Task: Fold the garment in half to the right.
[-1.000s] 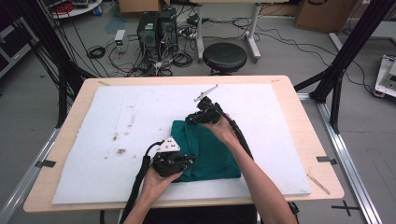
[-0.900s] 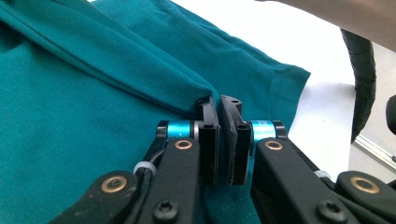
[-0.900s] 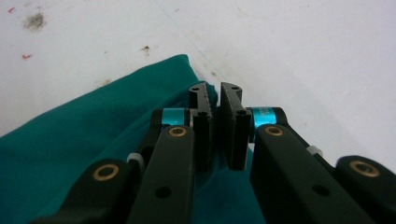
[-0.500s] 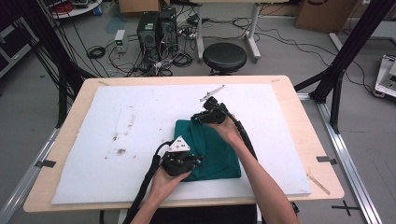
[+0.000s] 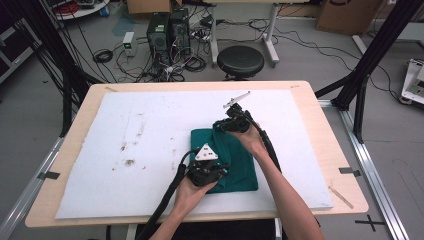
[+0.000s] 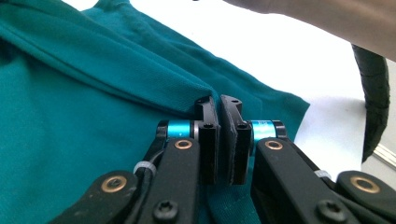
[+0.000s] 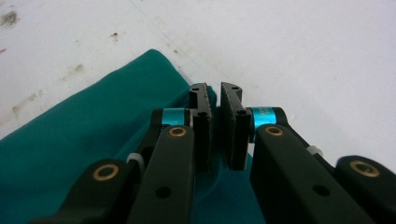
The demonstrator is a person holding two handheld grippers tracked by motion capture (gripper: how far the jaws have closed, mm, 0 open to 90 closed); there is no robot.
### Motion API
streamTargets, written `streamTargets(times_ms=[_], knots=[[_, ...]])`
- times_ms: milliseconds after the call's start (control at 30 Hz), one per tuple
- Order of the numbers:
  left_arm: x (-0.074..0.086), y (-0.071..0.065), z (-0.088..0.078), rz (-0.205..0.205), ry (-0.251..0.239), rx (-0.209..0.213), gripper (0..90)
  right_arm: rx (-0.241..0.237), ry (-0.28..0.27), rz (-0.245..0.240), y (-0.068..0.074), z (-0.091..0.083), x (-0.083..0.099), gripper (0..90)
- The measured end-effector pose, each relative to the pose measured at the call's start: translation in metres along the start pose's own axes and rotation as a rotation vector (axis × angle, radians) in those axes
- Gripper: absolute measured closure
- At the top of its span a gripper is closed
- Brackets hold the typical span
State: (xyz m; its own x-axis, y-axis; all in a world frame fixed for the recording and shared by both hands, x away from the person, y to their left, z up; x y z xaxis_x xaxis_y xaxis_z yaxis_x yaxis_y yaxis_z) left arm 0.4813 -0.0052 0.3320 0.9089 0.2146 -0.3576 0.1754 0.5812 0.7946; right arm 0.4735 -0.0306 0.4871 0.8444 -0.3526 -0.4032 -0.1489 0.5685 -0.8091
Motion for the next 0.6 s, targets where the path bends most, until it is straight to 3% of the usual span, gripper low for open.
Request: streamTargets(times_ms=[200, 600], knots=[[-0.002, -0.004, 0.009, -0.017, -0.007, 0.013, 85.5, 0.009, -0.002, 0.019, -0.008, -0.007, 0.005, 84.6], [-0.007, -0.011, 0.025, -0.007, -0.004, 0.028, 85.5, 0.021, -0.006, 0.034, -0.018, -0.019, 0.010, 84.6]])
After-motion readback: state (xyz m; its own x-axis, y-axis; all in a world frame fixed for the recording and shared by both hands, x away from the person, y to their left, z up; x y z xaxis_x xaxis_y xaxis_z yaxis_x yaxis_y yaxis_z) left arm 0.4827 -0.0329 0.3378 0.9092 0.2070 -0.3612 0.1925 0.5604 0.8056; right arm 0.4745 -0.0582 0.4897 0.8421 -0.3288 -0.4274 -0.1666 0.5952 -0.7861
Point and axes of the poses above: each handheld gripper's, and its own axes: z roughly forward along the jaws, x roughly out of its underside, y roughly to its left, the point moved 10 cm from there along z, roughly forward along the jaws, and after that the axes turned 13 degrees about -y, right-handed, at the moved point
